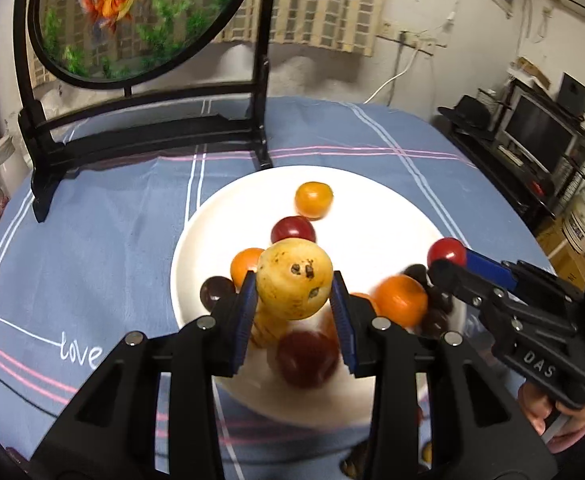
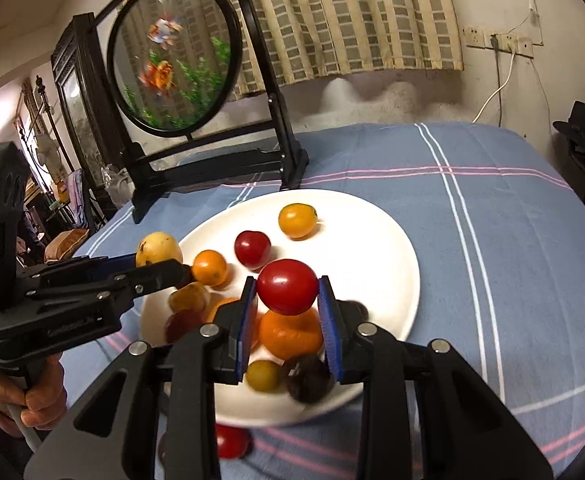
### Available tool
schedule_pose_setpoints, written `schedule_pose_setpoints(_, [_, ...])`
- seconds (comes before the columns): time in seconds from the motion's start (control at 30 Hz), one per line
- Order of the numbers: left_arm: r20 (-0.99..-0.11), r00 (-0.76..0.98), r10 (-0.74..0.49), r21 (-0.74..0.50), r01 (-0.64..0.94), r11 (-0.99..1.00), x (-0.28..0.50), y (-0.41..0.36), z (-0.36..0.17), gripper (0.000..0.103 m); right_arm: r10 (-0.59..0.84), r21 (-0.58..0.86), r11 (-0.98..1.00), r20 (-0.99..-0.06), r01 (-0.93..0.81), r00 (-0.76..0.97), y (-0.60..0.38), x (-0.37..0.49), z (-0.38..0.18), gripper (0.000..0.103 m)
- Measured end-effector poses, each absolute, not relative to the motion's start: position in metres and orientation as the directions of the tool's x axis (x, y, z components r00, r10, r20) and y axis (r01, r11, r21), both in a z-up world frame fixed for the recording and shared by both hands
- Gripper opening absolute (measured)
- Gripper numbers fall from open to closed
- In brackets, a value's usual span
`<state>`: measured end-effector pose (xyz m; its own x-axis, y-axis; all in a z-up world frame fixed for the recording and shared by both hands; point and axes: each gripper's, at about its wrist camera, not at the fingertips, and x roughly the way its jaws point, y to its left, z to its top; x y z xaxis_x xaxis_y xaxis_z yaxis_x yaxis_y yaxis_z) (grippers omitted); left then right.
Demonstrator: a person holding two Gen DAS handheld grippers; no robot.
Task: Organize fruits
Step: 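Place the yellow spotted fruit and red tomato on the plate, opening both tools, then grasp a dark plum with the left tool while the right tool grasps a yellow round fruit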
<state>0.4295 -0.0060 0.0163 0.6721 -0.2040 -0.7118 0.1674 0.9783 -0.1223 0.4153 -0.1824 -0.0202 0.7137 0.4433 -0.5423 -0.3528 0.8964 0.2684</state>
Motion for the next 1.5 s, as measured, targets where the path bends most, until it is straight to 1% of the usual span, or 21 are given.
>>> schedule_pose_setpoints(0.07, [-0.724,0.662,-0.193,-0.125,0.149,0.981,0.438,-0.004,0.01,0.038,0.448,0.272,0.894,-0.549,-0.356,0.706,-0.181,0.42,-0.024,0.031])
schedule_pose_setpoints(0.1, [-0.727,0.661,-0.184,-0.12,0.141,0.983,0.439,-0.003,0.008,0.039,0.445,0.271,0.895,-0.553,-0.353,0.705,-0.18,0.422,-0.025,0.034])
schedule_pose_setpoints(0.13, [-0.729,0.663,-0.174,-0.115,0.132,0.985,0.439,-0.002,0.007,0.049,0.446,0.273,0.895,-0.553,-0.353,0.703,-0.181,0.423,-0.025,0.038])
schedule_pose_setpoints(0.17, [-0.725,0.67,-0.16,-0.105,0.122,0.987,0.438,-0.002,0.008,0.062,0.446,0.274,0.895,-0.555,-0.352,0.702,-0.181,0.422,-0.025,0.038])
schedule_pose_setpoints(0.2, [-0.72,0.678,-0.149,-0.096,0.115,0.989,0.435,-0.001,0.009,0.066,0.447,0.277,0.895,-0.557,-0.35,0.7,-0.182,0.42,-0.023,0.038])
schedule_pose_setpoints(0.3, [-0.707,0.694,-0.135,-0.081,0.11,0.991,0.419,0.001,0.018,0.074,0.453,0.275,0.891,-0.552,-0.36,0.7,-0.187,0.408,-0.017,0.038])
schedule_pose_setpoints(0.37, [-0.7,0.702,-0.131,-0.089,0.097,0.991,0.403,0.005,0.024,0.09,0.458,0.267,0.889,-0.552,-0.373,0.697,-0.189,0.395,-0.014,0.038])
schedule_pose_setpoints(0.53, [-0.686,0.718,-0.12,-0.083,0.087,0.993,0.352,0.014,0.024,0.092,0.465,0.231,0.882,-0.577,-0.412,0.671,-0.192,0.348,-0.018,0.038])
schedule_pose_setpoints(0.6, [-0.685,0.717,-0.133,-0.098,0.09,0.991,0.337,0.015,0.019,0.095,0.453,0.206,0.883,-0.607,-0.421,0.653,-0.189,0.332,-0.027,0.038])
schedule_pose_setpoints(0.7, [-0.695,0.702,-0.155,-0.115,0.104,0.988,0.319,0.018,0.007,0.096,0.441,0.174,0.881,-0.64,-0.44,0.629,-0.183,0.306,-0.04,0.038])
schedule_pose_setpoints(0.8, [-0.703,0.696,-0.144,-0.113,0.091,0.989,0.309,0.022,-0.002,0.096,0.439,0.156,0.875,-0.657,-0.459,0.613,-0.179,0.292,-0.045,0.038])
schedule_pose_setpoints(0.83, [-0.707,0.693,-0.141,-0.112,0.087,0.99,0.307,0.024,-0.005,0.096,0.422,0.139,0.878,-0.675,-0.458,0.604,-0.177,0.287,-0.049,0.038])
schedule_pose_setpoints(1.07, [-0.704,0.697,-0.138,-0.125,0.069,0.99,0.294,0.033,-0.008,0.095,0.411,0.127,0.872,-0.713,-0.472,0.568,-0.173,0.283,-0.06,0.034])
schedule_pose_setpoints(1.23, [-0.701,0.699,-0.138,-0.126,0.069,0.99,0.292,0.033,-0.007,0.095,0.402,0.119,0.869,-0.736,-0.481,0.544,-0.167,0.287,-0.069,0.034])
schedule_pose_setpoints(1.3, [-0.7,0.7,-0.141,-0.126,0.073,0.989,0.291,0.031,-0.006,0.095,0.401,0.115,0.868,-0.734,-0.482,0.548,-0.163,0.288,-0.069,0.033])
schedule_pose_setpoints(1.43, [-0.699,0.699,-0.148,-0.121,0.088,0.989,0.288,0.027,-0.006,0.096,0.371,0.064,0.869,-0.74,-0.491,0.561,-0.154,0.288,-0.072,0.028])
schedule_pose_setpoints(1.5, [-0.697,0.701,-0.148,-0.113,0.096,0.989,0.287,0.025,-0.006,0.096,0.379,0.074,0.871,-0.731,-0.486,0.567,-0.157,0.287,-0.069,0.027])
